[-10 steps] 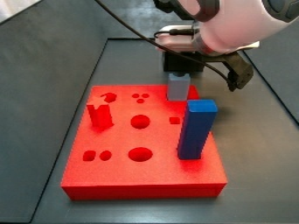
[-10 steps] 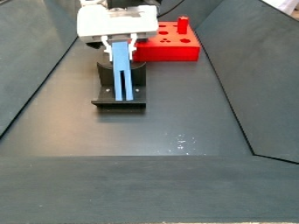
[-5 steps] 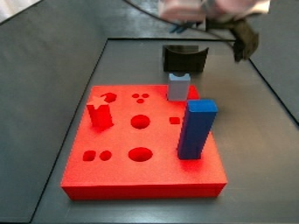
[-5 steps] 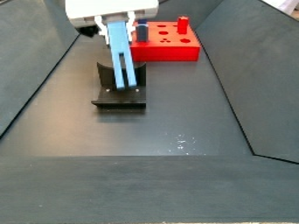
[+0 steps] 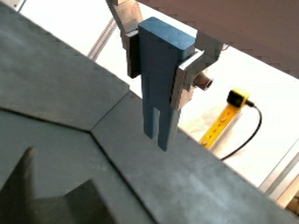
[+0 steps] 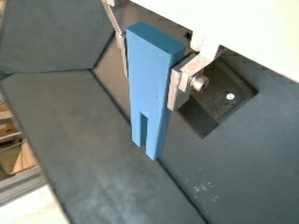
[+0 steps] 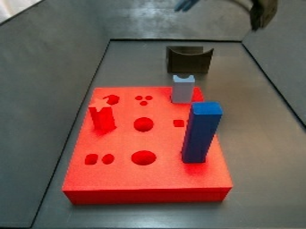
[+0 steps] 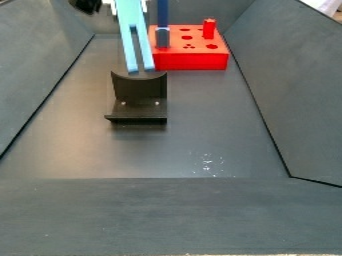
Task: Pick up the double-square object. Move up. Place the double-square object on the fixture. Regrasp the double-square object. Move to above the board. Insert the double-square object.
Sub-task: Move to above the board.
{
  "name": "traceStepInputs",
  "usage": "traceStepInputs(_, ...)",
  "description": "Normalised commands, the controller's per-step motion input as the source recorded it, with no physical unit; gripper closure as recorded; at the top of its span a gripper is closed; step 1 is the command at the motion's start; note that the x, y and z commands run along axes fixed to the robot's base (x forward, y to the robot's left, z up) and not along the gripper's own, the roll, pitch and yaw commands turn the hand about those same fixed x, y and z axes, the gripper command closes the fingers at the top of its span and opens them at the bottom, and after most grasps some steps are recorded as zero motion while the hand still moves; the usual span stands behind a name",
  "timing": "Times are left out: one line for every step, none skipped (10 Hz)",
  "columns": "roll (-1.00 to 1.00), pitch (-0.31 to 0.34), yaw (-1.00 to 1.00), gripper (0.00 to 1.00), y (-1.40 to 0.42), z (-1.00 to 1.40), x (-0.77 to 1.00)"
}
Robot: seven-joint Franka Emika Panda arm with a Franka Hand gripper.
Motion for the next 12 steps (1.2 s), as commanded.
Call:
traceStepInputs(-0.02,-0.100,-0.01,1.00,0.13,1.00,0.01)
traceStepInputs(-0.02,-0.083,-0.04,1.00,0.12,1.00,0.00)
traceStepInputs(-0.01,-0.064,-0.06,1.00,0.10,1.00,-0.02)
traceStepInputs(-0.01,-0.043,-0.08,1.00,0.09,1.00,-0.02)
traceStepInputs(-0.02,-0.012,-0.08,1.00,0.07,0.90,-0.03)
traceStepInputs(-0.02,0.014,-0.08,1.00,0.05,0.70,-0.03)
traceStepInputs(-0.02,0.031,-0.08,1.00,0.04,0.58,-0.03)
traceStepInputs(-0.02,0.072,-0.06,1.00,0.01,0.26,-0.03)
traceStepInputs(-1.00,-0.111,-0.19,1.00,-1.00,0.06,-0.54)
traceStepInputs(-1.00,-0.113,-0.18,1.00,-1.00,0.05,-0.54)
traceStepInputs(-1.00,-0.122,-0.19,1.00,-1.00,0.06,-0.57)
traceStepInputs(-1.00,-0.125,-0.20,1.00,-1.00,0.05,-0.59)
